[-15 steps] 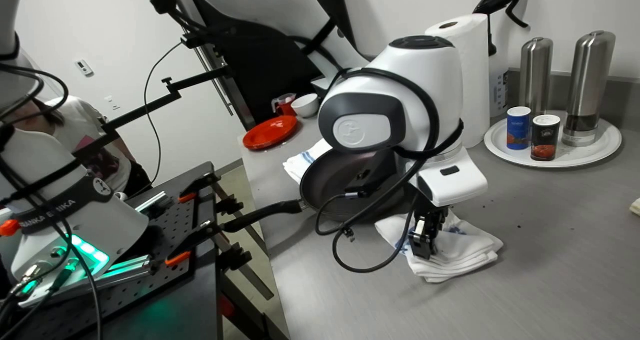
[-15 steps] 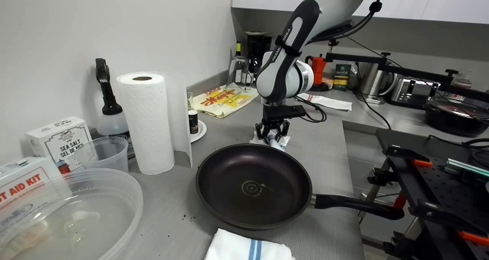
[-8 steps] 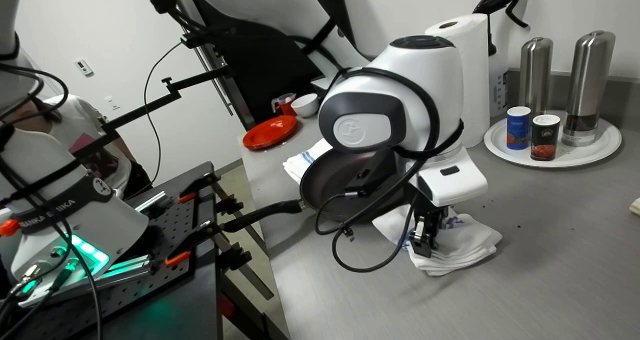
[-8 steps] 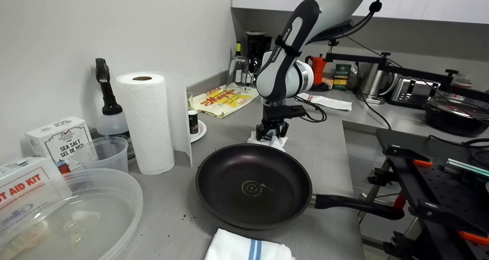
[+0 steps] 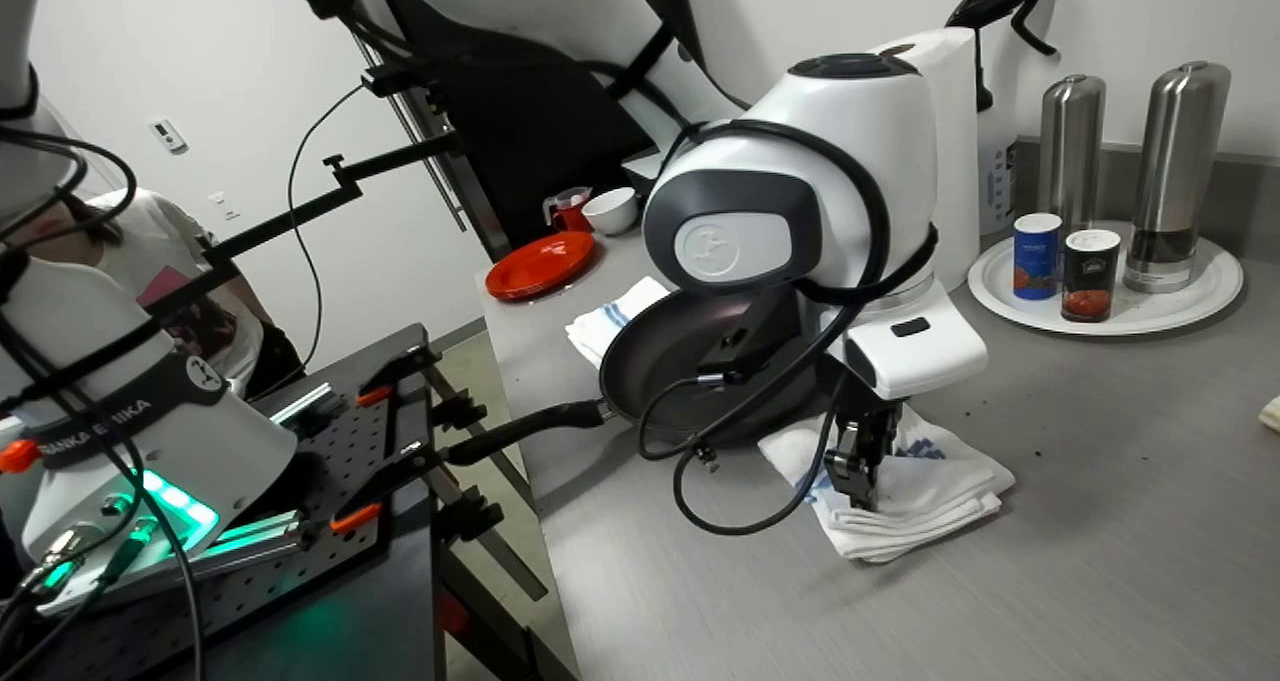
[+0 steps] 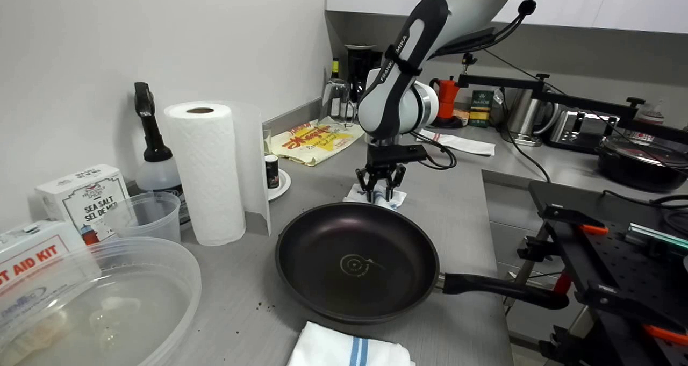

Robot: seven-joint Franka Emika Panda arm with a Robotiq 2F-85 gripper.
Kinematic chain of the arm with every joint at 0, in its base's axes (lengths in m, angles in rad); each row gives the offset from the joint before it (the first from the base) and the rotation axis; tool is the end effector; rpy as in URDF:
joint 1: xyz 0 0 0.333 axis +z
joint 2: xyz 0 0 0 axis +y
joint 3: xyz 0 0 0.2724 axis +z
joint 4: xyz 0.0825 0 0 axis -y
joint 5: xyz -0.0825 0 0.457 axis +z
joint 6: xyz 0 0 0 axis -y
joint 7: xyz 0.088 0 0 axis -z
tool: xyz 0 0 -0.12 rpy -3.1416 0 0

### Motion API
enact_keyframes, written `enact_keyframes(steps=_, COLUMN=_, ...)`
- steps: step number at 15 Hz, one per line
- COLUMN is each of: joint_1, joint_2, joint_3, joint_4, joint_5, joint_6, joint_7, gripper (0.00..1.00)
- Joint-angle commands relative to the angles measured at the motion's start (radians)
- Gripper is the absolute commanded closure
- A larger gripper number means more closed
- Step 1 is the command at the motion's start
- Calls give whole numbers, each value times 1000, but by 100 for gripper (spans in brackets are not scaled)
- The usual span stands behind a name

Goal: Use the towel to wipe the pan.

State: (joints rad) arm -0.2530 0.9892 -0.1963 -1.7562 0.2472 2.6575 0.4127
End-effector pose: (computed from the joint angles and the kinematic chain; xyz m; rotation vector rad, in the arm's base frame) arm 0.5398 -0.2851 -0.0915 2.7024 -1.4824 -0.0901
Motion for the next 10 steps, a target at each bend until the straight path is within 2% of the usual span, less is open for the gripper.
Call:
enact_keyframes(steps=1, joint_1=7, joint_2=0, joint_3=-4, joint_4=11, joint_5=21, joint_6=-27, joint_7=2, gripper=48)
enact_keyframes(steps=2, joint_1=6, joint_2=0, joint_3=-4, joint_4=11, joint_5=21, joint_6=-28, joint_7=1, gripper=52)
enact_keyframes(steps=3, joint_1=7, joint_2=0, joint_3=-4, joint_4=11, joint_5=21, joint_6=-28, joint_7=1, gripper=73)
enact_keyframes(steps=4, joint_1=6, joint_2=1, joint_3=-3, joint_4=11, joint_5=21, joint_6=-28, joint_7=1, gripper=73)
enact_keyframes(steps=7, joint_1=9, joint_2=1, joint_3=-4, joint_4=13, joint_5=20, joint_6=-30, joint_7=1, gripper=95)
enact_keyframes(steps=8, joint_1=10, joint_2=0, joint_3=-4, joint_4=12, joint_5=19, joint_6=-31, joint_7=2, gripper=100)
enact_keyframes(steps=10, joint_1=10, joint_2=-2, joint_3=-4, joint_4=12, joint_5=19, joint_6=-32, joint_7=1, gripper=99)
